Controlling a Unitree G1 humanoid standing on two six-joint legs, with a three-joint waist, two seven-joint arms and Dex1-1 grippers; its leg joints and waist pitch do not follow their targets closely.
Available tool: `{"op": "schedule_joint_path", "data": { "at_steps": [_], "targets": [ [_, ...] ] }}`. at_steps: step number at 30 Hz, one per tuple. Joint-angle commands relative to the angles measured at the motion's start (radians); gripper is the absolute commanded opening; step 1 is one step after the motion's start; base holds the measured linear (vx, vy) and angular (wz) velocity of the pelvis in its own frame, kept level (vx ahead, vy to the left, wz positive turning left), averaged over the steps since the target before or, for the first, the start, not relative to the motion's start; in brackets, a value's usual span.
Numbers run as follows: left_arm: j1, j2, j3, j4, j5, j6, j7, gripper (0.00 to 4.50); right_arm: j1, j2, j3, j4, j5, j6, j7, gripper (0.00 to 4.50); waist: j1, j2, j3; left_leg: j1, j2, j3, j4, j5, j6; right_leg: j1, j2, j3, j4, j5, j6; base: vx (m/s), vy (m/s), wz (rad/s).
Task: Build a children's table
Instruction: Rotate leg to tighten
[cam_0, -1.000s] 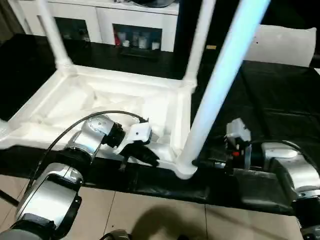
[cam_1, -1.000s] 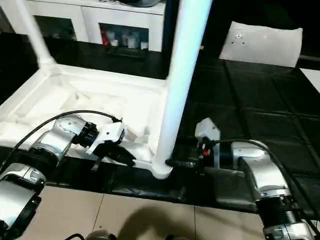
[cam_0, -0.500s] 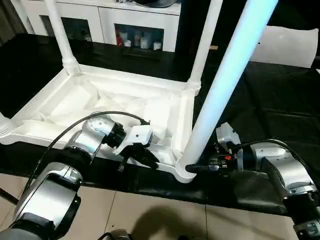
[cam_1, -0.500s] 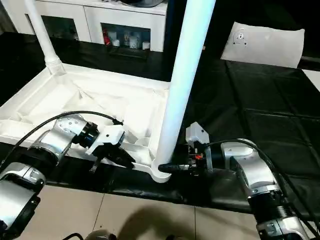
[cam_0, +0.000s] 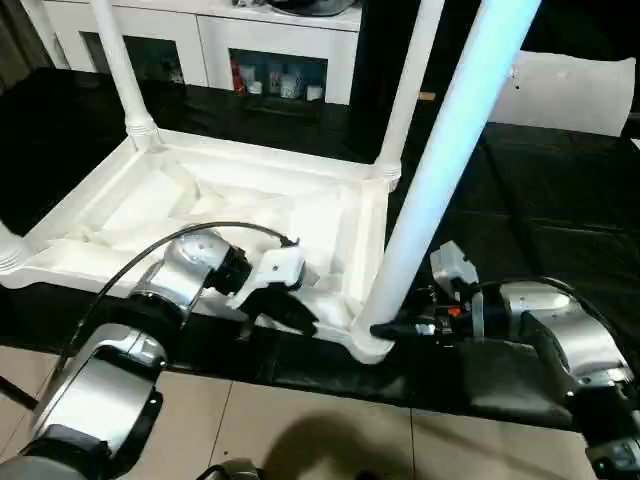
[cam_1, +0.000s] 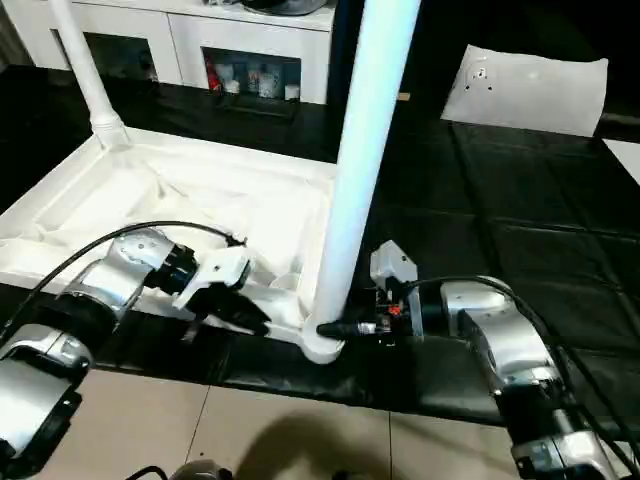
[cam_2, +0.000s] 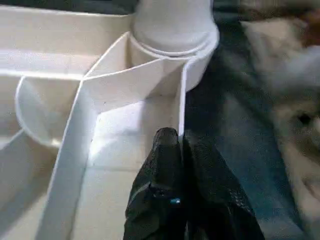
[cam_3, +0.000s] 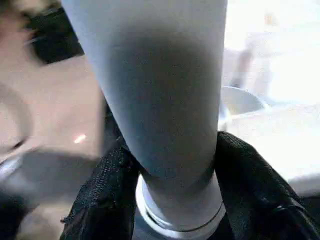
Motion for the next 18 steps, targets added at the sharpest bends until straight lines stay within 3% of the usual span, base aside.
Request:
{"op": "schedule_joint_path", "data": {
  "at_steps": [1,2,5,6,8,10,11,12,13,14,15,16,17,18],
  "targets": [
    [-0.039,-0.127,0.023,0.009,-0.021,0.076,0.202,0.0,0.005,0.132,0.044,-0.014,-0.011,0.058,-0.173,1.92,-0.013,-0.007,-0.056,0.009,0.03,-0.011,-0.072,-0.258,0.005,0.043,-0.072,0.046,-0.1,-0.578,-0.093,0.0,0.0,0.0],
    [-0.049,-0.156,0.036,0.021,-0.023,0.098,0.266,0.0,-0.001,0.183,0.028,-0.007,-0.012,0.083,-0.249,1.92,-0.02,-0.009,-0.055,0.011,0.024,-0.015,-0.072,-0.27,-0.003,0.042,-0.071,0.04,-0.112,-0.642,-0.055,0.0,0.0,0.0],
    [-0.064,-0.192,0.05,0.038,-0.022,0.119,0.342,0.0,-0.014,0.245,0.013,0.011,-0.027,0.092,-0.346,1.92,-0.045,-0.005,-0.054,0.011,0.023,-0.023,-0.072,-0.321,-0.003,0.044,-0.069,0.016,-0.134,-0.693,-0.008,0.0,0.0,0.0],
    [-0.076,-0.217,0.06,0.049,-0.02,0.132,0.395,0.0,-0.026,0.286,0.005,0.029,-0.045,0.098,-0.417,1.91,-0.049,-0.002,-0.053,0.016,0.024,-0.025,-0.072,-0.338,0.001,0.043,-0.071,0.013,-0.14,-0.695,-0.003,0.0,0.0,0.0],
    [-0.105,-0.277,0.091,0.072,-0.024,0.167,0.525,0.0,-0.062,0.383,-0.023,0.069,-0.082,0.128,-0.6,1.91,-0.082,0.007,-0.046,0.025,0.031,-0.034,-0.074,-0.422,-0.004,0.04,-0.064,-0.012,-0.155,-0.689,-0.005,0.0,0.0,0.0],
    [-0.116,-0.301,0.108,0.078,-0.026,0.185,0.58,0.0,-0.081,0.428,-0.043,0.086,-0.09,0.142,-0.684,1.91,-0.099,0.015,-0.048,0.033,0.037,-0.043,-0.075,-0.481,-0.007,0.051,-0.064,-0.035,-0.166,-0.676,0.009,-0.015,0.028,-0.06],
    [-0.121,-0.315,0.117,0.079,-0.025,0.194,0.613,0.0,-0.089,0.458,-0.058,0.088,-0.086,0.141,-0.718,1.91,-0.107,0.036,-0.047,0.013,0.073,-0.063,-0.11,-0.579,0.0,0.091,-0.065,-0.033,-0.13,-0.55,0.007,-0.031,0.055,-0.11],
    [-0.123,-0.328,0.121,0.076,-0.023,0.2,0.636,0.0,-0.094,0.483,-0.067,0.087,-0.085,0.131,-0.74,1.91,-0.109,0.039,-0.044,0.009,0.088,-0.065,-0.128,-0.627,-0.004,0.094,-0.061,-0.02,-0.102,-0.472,-0.012,-0.027,0.053,-0.06],
    [-0.124,-0.335,0.124,0.075,-0.022,0.204,0.65,0.0,-0.097,0.498,-0.073,0.087,-0.084,0.124,-0.754,1.91,-0.112,0.035,-0.04,0.016,0.09,-0.061,-0.145,-0.693,-0.022,0.082,-0.058,0.003,-0.074,-0.37,-0.055,0.0,0.0,0.0],
    [-0.125,-0.342,0.126,0.073,-0.018,0.207,0.662,0.0,-0.098,0.511,-0.076,0.084,-0.087,0.119,-0.767,1.91,-0.116,0.01,-0.038,0.049,0.042,-0.041,-0.104,-0.66,-0.026,0.041,-0.07,0.001,-0.133,-0.536,-0.053,0.0,0.0,0.0],
    [-0.121,-0.343,0.122,0.066,-0.014,0.203,0.655,0.0,-0.096,0.513,-0.074,0.08,-0.092,0.11,-0.767,2.26,-0.113,-0.004,-0.037,0.064,0.014,-0.031,-0.073,-0.581,-0.015,0.023,-0.081,-0.011,-0.166,-0.675,-0.028,0.0,0.0,0.0],
    [-0.114,-0.34,0.115,0.057,-0.01,0.201,0.641,0.0,-0.091,0.509,-0.074,0.075,-0.094,0.097,-0.767,2.47,-0.108,-0.009,-0.036,0.071,-0.009,-0.021,-0.043,-0.484,-0.001,0.016,-0.09,-0.025,-0.195,-0.781,0.002,0.0,0.0,0.0],
    [-0.108,-0.336,0.11,0.05,-0.007,0.199,0.63,0.0,-0.087,0.506,-0.074,0.071,-0.094,0.089,-0.766,2.61,-0.099,0.006,-0.043,0.036,-0.003,-0.026,-0.047,-0.343,0.035,0.064,-0.103,-0.046,-0.199,-0.813,0.071,0.0,0.0,0.0],
    [-0.093,-0.32,0.098,0.036,0.001,0.179,0.595,0.0,-0.073,0.49,-0.077,0.058,-0.092,0.077,-0.744,2.61,-0.102,0.009,-0.047,0.021,0.012,-0.034,-0.061,-0.336,0.035,0.073,-0.102,-0.043,-0.188,-0.754,0.064,0.055,0.016,-0.12]
  ]
}}
